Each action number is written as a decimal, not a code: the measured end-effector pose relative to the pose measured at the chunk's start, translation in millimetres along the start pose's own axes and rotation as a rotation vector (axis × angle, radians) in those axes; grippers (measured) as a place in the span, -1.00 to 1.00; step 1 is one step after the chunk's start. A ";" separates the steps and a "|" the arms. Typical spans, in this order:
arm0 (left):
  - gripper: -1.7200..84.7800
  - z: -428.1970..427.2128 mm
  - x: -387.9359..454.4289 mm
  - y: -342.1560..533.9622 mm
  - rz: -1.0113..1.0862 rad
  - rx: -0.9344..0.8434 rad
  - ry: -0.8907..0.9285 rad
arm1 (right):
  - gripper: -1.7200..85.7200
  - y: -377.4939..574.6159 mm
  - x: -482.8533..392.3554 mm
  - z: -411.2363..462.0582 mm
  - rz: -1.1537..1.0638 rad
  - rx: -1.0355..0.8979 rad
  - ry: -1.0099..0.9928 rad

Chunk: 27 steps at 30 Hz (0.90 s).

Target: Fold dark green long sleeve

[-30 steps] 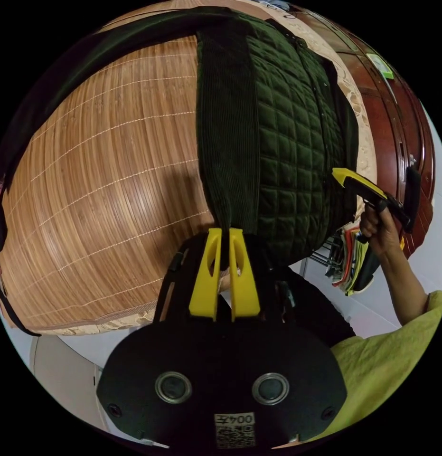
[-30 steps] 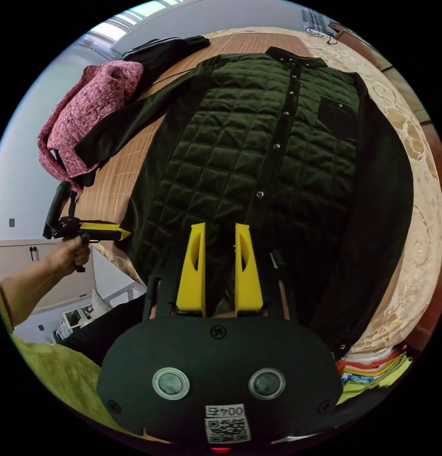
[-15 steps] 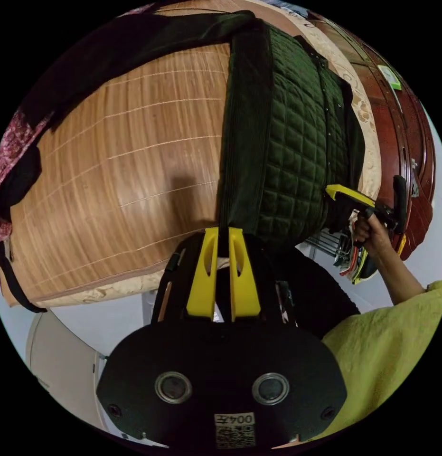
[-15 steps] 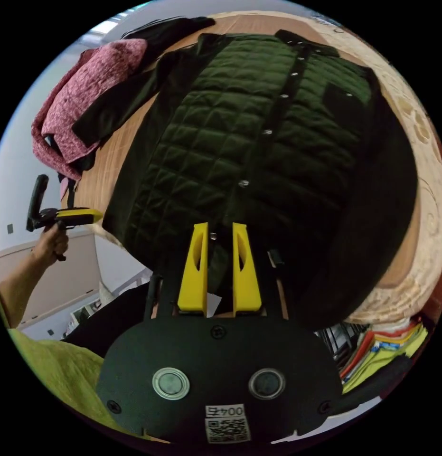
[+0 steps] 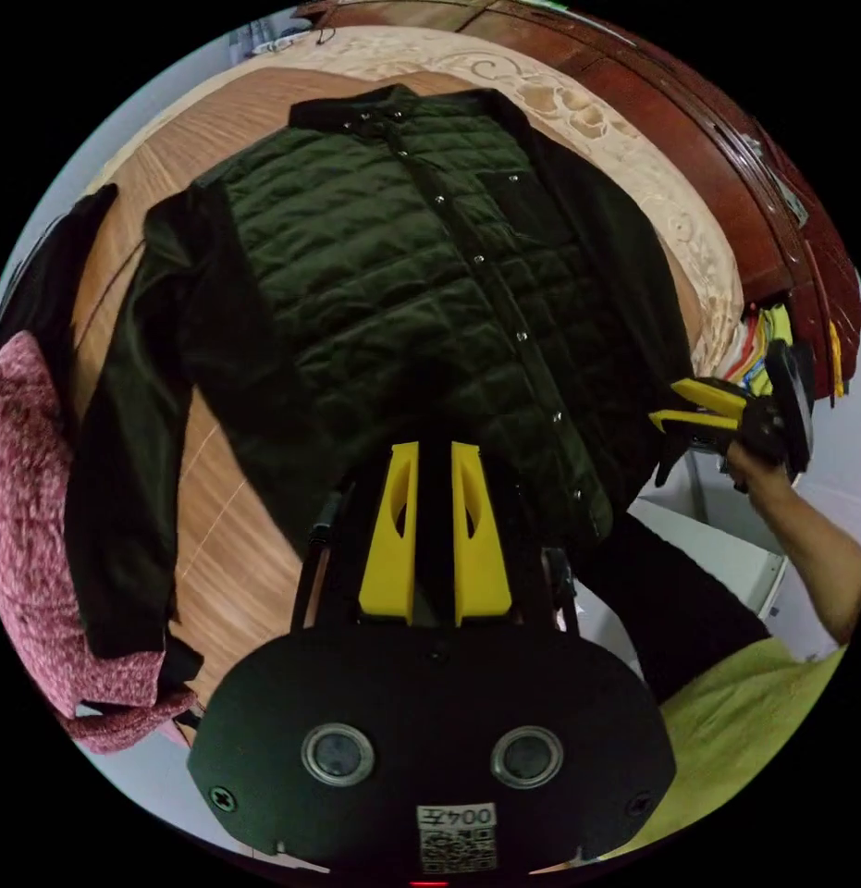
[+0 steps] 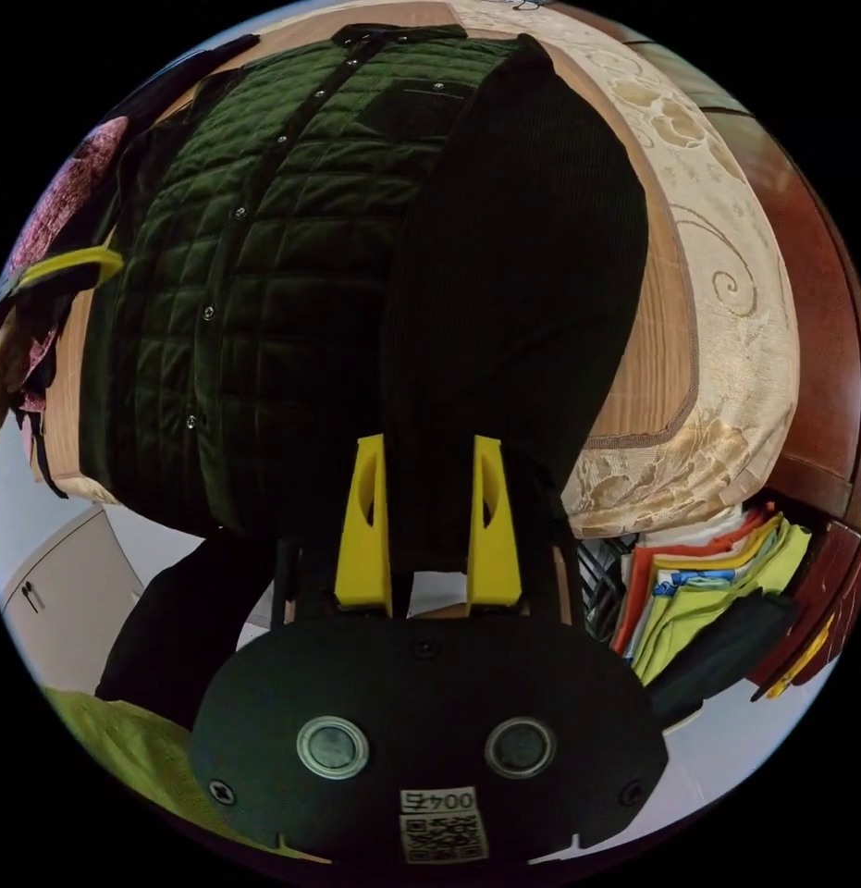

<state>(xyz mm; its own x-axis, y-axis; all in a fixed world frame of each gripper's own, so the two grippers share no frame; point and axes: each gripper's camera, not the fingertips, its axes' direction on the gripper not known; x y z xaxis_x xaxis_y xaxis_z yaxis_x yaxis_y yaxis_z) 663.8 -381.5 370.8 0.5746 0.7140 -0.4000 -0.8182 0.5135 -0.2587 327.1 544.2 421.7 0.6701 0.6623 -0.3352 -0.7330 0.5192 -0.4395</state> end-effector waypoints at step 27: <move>-0.95 -24.9 48.7 54.7 -0.153 0.126 -0.038 | -0.85 -119.7 -151.1 -63.0 -0.396 0.076 0.075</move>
<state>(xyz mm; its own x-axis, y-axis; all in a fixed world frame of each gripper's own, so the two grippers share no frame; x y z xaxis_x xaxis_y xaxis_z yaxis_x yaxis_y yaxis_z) 646.5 -330.5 315.3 0.6943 0.6392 -0.3307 -0.7136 0.6709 -0.2014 321.0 348.0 472.4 0.9070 0.3632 -0.2131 -0.4209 0.7667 -0.4849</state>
